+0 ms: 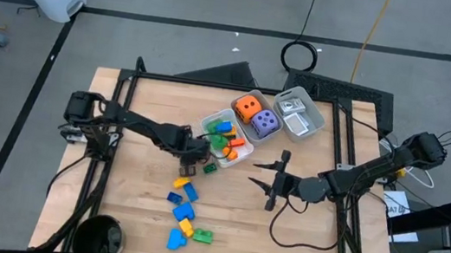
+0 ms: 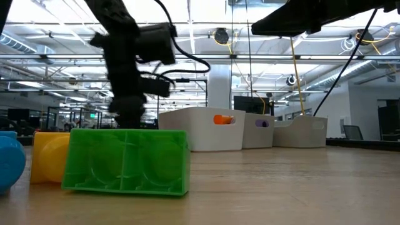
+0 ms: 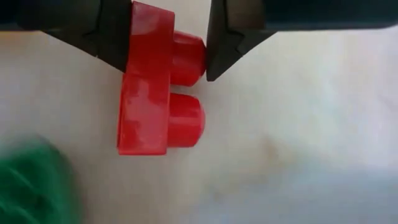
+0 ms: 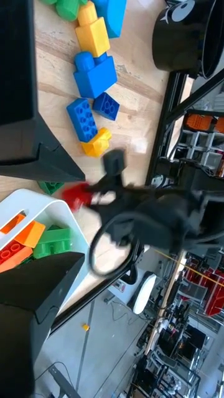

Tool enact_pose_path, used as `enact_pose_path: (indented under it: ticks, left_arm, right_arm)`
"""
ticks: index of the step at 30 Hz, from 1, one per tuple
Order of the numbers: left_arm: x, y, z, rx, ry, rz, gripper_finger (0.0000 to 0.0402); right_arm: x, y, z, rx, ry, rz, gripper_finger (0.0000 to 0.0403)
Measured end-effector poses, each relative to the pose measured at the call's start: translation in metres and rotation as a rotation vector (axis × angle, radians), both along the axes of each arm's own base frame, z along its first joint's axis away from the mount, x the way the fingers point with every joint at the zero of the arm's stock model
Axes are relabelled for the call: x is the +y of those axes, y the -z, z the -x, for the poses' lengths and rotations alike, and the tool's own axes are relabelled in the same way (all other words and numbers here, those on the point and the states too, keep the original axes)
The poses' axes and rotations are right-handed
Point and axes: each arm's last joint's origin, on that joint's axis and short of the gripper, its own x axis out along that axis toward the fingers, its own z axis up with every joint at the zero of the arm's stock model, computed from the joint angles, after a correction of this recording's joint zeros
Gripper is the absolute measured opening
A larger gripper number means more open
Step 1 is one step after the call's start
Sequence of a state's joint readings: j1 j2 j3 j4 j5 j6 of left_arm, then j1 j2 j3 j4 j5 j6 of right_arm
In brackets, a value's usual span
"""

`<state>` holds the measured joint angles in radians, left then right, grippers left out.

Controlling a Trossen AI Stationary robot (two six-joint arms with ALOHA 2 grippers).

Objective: Pick & Place Toys
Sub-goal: Put the red game piece into the white bin

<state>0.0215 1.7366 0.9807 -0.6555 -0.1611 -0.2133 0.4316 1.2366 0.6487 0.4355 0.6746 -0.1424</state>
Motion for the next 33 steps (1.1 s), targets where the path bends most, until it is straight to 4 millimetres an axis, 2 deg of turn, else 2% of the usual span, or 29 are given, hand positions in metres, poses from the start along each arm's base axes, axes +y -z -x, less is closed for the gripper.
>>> enact_pose_path:
  ticks: [3,7,11,13,15,20,25,28,33]
  left_arm:
    - [-0.007,-0.020,0.007,-0.057,-0.006,0.024,0.0126]
    - [-0.013,-0.057,0.008,-0.270,-0.015,0.010,0.0091]
    - [-0.013,-0.088,0.004,-0.518,-0.040,0.014,0.0039]
    - [-0.011,-0.099,0.002,-0.612,-0.026,-0.021,0.0011]
    - [-0.011,-0.103,0.000,-0.651,0.005,-0.057,0.0007]
    - [-0.011,-0.098,-0.001,-0.622,-0.019,-0.041,0.0052]
    - [-0.012,-0.080,0.003,-0.518,-0.315,0.103,0.0135]
    - [-0.018,-0.065,0.003,-0.439,-0.439,0.135,0.0189]
    - [-0.028,-0.035,-0.008,-0.362,-0.524,0.139,0.0263]
  right_arm:
    - [0.000,0.000,0.000,0.001,0.000,0.000,0.0165]
    - [0.000,0.000,0.000,-0.001,0.000,0.000,0.0165]
    - [0.000,0.000,0.000,-0.001,0.000,-0.001,0.0164]
    - [0.000,0.000,0.000,-0.001,0.000,-0.001,0.0164]
    - [0.000,0.000,0.000,-0.001,0.000,-0.001,0.0164]
    - [0.000,0.000,0.000,0.001,0.000,0.000,0.0164]
    - [0.000,0.001,0.000,0.007,0.000,0.003,0.0164]
    - [0.000,0.001,0.000,0.006,0.000,0.003,0.0164]
    - [0.000,0.000,0.000,-0.003,0.000,-0.001,0.0164]
